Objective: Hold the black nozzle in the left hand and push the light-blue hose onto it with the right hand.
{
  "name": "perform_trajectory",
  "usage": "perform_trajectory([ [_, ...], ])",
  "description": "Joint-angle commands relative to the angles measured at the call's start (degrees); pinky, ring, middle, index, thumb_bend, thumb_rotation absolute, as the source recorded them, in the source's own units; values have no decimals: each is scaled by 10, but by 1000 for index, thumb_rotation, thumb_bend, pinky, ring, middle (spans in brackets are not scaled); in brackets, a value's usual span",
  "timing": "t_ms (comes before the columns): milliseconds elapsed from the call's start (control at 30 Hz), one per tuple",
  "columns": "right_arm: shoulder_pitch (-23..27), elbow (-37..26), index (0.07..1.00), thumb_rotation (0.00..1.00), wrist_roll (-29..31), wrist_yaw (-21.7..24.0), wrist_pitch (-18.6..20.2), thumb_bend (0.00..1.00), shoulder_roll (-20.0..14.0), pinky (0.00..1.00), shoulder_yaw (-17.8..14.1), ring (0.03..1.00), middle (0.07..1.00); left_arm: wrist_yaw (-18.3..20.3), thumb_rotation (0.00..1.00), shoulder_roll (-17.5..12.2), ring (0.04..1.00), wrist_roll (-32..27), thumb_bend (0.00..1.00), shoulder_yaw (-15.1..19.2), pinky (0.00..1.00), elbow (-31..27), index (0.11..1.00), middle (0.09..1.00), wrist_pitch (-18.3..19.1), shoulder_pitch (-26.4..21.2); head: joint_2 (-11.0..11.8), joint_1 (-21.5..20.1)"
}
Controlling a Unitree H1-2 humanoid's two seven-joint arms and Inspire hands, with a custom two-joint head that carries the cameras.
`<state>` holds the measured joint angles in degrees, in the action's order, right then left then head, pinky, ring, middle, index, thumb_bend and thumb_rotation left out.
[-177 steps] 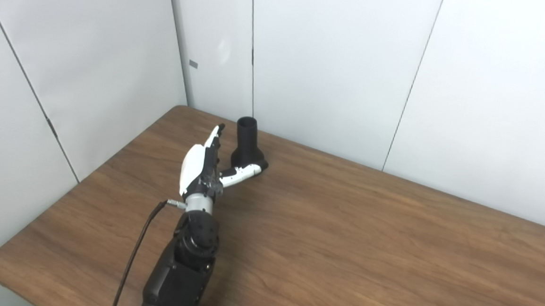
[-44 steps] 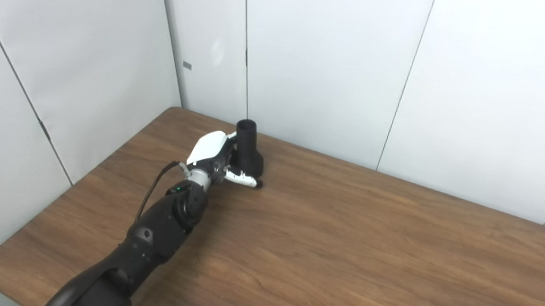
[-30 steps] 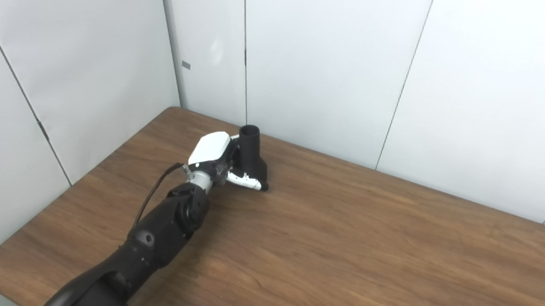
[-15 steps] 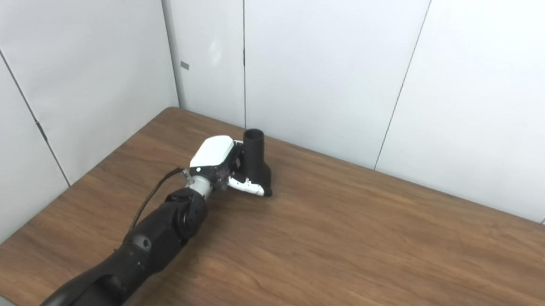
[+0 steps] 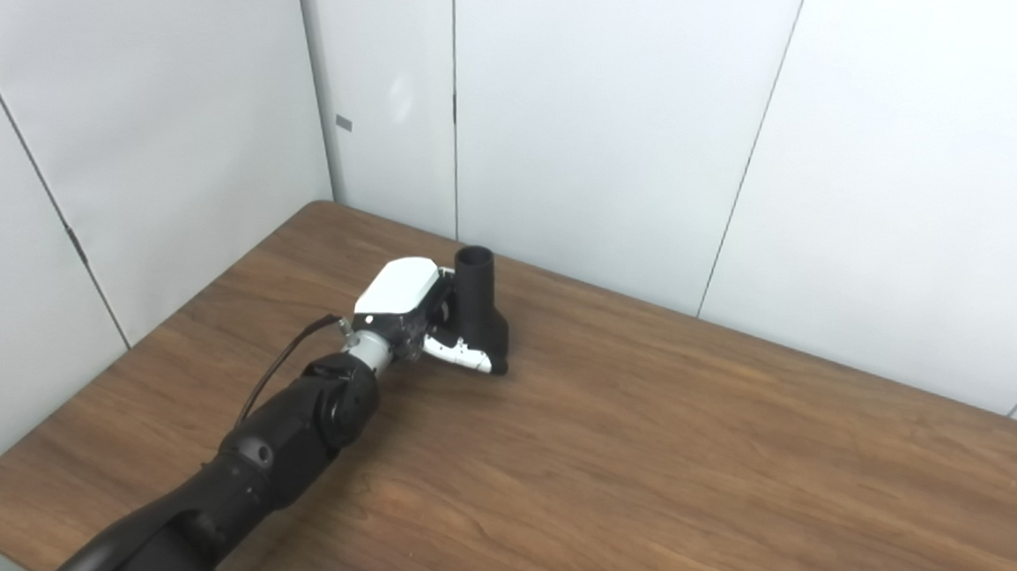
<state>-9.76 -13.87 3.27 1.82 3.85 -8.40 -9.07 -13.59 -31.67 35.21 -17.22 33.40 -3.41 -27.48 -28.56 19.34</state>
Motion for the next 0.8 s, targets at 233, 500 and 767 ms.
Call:
perform_trajectory([
  [233,1,-37,669,212,-9,-12,2,221,9,546,3,662,702,-16,0,4,190,63,526,-51,144,13,486,470,-28,36,-7,-24],
  [500,2,-94,647,253,-24,-24,23,274,3,528,-11,641,678,4,44,7,125,48,521,-54,84,-49,485,192,-50,52,-41,-109],
  [767,10,-167,652,9,-124,-47,76,254,7,526,1,631,673,11,8,5,149,42,521,-67,93,-79,496,405,-121,59,-59,-203],
])
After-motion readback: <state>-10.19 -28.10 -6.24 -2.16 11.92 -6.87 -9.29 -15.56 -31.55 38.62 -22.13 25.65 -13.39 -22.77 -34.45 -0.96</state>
